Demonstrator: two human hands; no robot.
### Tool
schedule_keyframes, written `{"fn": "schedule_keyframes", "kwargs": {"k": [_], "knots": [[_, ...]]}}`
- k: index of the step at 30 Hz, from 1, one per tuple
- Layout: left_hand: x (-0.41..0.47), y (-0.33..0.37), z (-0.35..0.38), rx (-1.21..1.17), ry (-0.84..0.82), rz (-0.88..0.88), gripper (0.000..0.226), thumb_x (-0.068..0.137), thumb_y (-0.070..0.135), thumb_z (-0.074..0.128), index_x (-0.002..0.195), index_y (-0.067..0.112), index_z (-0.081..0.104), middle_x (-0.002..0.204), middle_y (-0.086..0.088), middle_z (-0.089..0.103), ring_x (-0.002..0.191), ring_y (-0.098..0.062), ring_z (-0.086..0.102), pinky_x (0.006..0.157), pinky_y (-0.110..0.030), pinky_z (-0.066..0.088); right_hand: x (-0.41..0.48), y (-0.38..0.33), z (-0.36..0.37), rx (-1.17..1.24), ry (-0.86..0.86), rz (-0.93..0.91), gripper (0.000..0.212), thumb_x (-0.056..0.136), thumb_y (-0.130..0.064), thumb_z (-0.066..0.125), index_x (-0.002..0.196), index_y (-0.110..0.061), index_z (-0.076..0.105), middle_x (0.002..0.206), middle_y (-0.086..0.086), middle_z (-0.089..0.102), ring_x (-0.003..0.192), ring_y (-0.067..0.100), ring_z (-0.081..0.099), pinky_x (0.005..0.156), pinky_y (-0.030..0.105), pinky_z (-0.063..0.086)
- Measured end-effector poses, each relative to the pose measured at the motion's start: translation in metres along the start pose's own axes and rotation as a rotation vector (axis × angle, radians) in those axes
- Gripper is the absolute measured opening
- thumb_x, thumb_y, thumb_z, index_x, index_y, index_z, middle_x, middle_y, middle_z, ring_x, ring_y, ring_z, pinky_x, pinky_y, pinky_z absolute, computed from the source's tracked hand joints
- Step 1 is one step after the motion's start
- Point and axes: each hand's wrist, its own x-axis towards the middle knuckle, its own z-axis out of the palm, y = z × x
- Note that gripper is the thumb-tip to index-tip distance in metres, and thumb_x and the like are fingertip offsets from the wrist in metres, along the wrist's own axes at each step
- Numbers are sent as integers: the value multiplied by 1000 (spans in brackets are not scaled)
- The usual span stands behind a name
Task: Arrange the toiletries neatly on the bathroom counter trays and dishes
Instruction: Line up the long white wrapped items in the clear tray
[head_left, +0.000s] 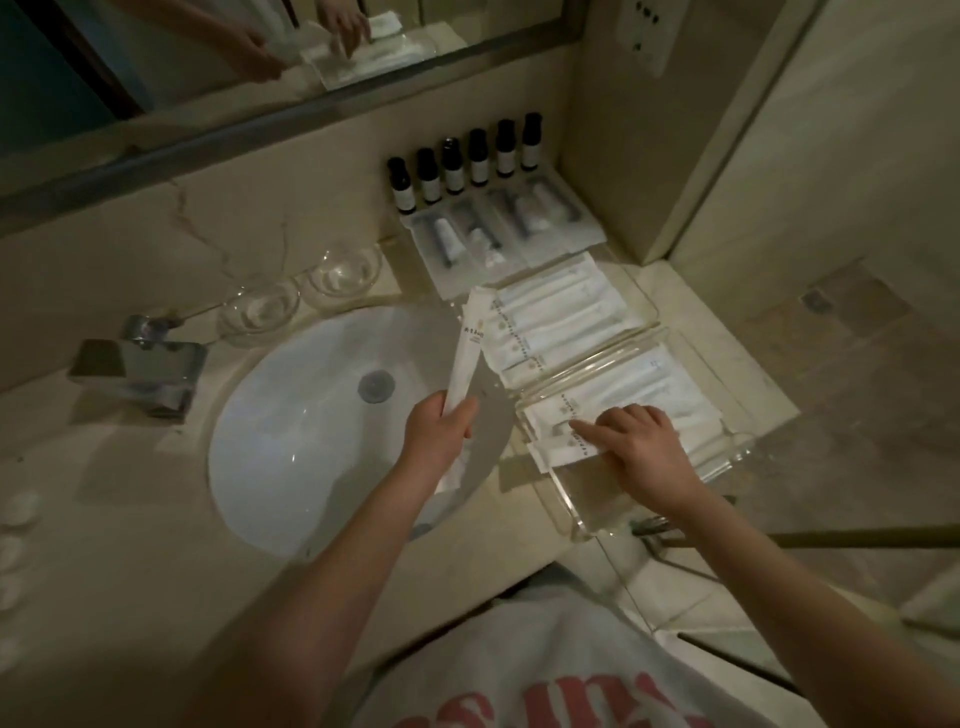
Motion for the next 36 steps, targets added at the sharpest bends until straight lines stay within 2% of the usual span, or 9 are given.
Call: {"fn": "schedule_keyframes", "kwargs": {"k": [6, 10, 16, 19, 23, 27, 31, 34, 36], "knots": [[3, 3, 20, -1, -47, 13, 32, 89, 22, 55, 59, 17, 46, 56, 1, 45, 49, -13, 39, 53, -26, 33, -11, 23, 5, -25, -151, 11, 57, 71, -13, 72, 121, -34, 58, 98, -2, 61, 90, 21, 58, 87, 42, 45], [5, 3, 26, 19, -61, 15, 30, 88, 22, 55, 60, 18, 47, 58, 1, 47, 50, -12, 39, 55, -27, 33, -21, 26, 2, 60, -193, 58, 67, 61, -23, 72, 126, -31, 55, 118, 2, 57, 112, 24, 50, 97, 44, 39], [8, 7, 33, 11, -46, 35, 27, 89, 22, 56, 63, 16, 50, 60, -1, 49, 49, -12, 39, 52, -25, 34, -32, 30, 11, 125, 22, 275, 37, 66, -18, 81, 101, -18, 69, 98, 13, 61, 84, 33, 57, 63, 40, 51], [9, 7, 36, 34, -47, 45, 28, 89, 23, 56, 62, 16, 50, 59, 0, 49, 51, -12, 42, 53, -25, 36, -28, 31, 15, 220, 30, 267, 21, 69, -12, 78, 88, -16, 71, 96, 13, 62, 85, 32, 56, 65, 36, 48], [10, 8, 41, 38, -63, 34, 28, 88, 24, 57, 62, 16, 50, 59, 1, 49, 51, -11, 43, 53, -23, 36, -16, 31, 15, 293, 22, 212, 15, 69, -8, 78, 81, -16, 74, 88, 9, 61, 83, 29, 55, 69, 29, 41], [10, 9, 45, 42, -72, 34, 28, 87, 25, 58, 61, 16, 50, 57, 2, 49, 49, -11, 41, 53, -24, 36, -10, 33, 17, 338, 11, 206, 16, 69, -7, 77, 82, -16, 74, 86, 7, 60, 83, 28, 55, 67, 30, 44], [8, 13, 48, 46, -122, 26, 29, 88, 24, 57, 61, 17, 47, 56, 3, 46, 48, -10, 39, 54, -25, 35, -9, 30, 12, 285, 46, 190, 18, 68, -12, 75, 86, -16, 73, 87, 7, 62, 81, 28, 56, 65, 39, 52], [4, 19, 50, -58, -279, -35, 20, 91, 22, 52, 72, 16, 55, 59, 3, 44, 44, -8, 35, 49, -20, 33, 1, 21, -3, 347, 126, 265, 32, 81, -33, 56, 102, -13, 68, 97, 8, 62, 88, 23, 55, 72, 30, 44], [1, 21, 51, -113, -395, -39, 19, 95, 22, 44, 86, 15, 60, 64, 1, 46, 45, -9, 35, 50, -21, 32, 17, 12, -16, 541, 125, 375, 30, 88, -32, 57, 111, -15, 64, 101, 2, 60, 90, 15, 55, 74, 26, 40]]}}
